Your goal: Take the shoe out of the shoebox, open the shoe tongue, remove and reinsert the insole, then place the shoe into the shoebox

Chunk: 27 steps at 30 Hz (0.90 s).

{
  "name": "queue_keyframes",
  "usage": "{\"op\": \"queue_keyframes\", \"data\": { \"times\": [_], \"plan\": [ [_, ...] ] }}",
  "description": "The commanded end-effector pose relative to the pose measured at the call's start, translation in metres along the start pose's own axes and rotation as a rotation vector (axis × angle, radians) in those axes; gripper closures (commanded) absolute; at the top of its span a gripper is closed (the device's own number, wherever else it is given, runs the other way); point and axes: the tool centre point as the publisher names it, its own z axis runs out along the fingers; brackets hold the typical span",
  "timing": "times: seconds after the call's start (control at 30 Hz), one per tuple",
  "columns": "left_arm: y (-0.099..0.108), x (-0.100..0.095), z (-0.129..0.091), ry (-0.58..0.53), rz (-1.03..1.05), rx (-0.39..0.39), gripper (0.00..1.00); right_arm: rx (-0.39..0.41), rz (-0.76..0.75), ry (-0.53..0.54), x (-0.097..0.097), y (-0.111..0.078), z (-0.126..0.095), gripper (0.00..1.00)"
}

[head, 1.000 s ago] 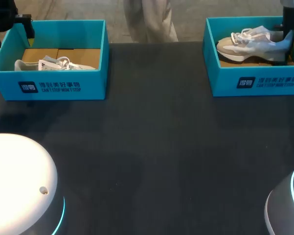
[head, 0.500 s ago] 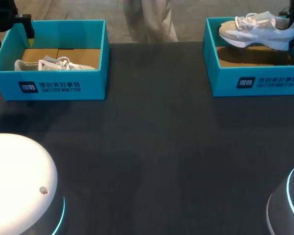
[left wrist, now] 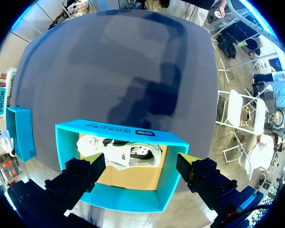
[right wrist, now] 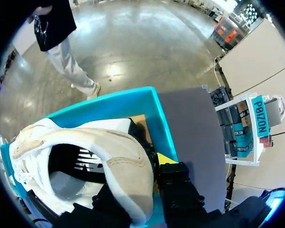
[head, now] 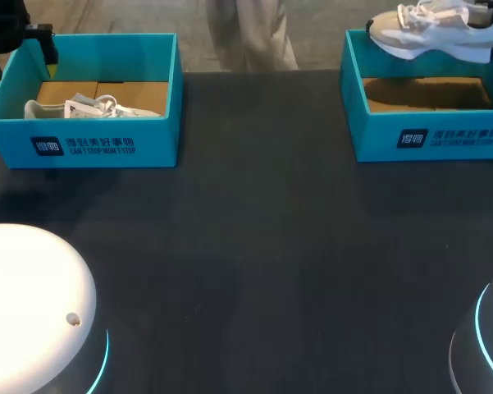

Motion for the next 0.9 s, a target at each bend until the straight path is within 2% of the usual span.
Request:
{"op": "queue_keyframes", "data": {
  "times": [0.03,0.5,0.67,0.9],
  "plan": [
    [0.000,0.000,0.000,0.002,0.000,0.000,0.00,-0.018,-0.004,-0.004,0.004,-0.001,-0.015,1.00],
    [0.000,0.000,0.000,0.002,0.000,0.000,0.00,-0.044,-0.019,0.012,0.013,0.005,-0.034,1.00],
    [0.000,0.000,0.000,0.002,0.000,0.000,0.00,-0.058,-0.029,0.015,0.016,-0.001,-0.042,1.00],
    [0.000,0.000,0.000,0.002,0.000,0.000,0.00,-0.080,-0.024,0.036,0.019,-0.016,-0.067,1.00]
  ]
}}
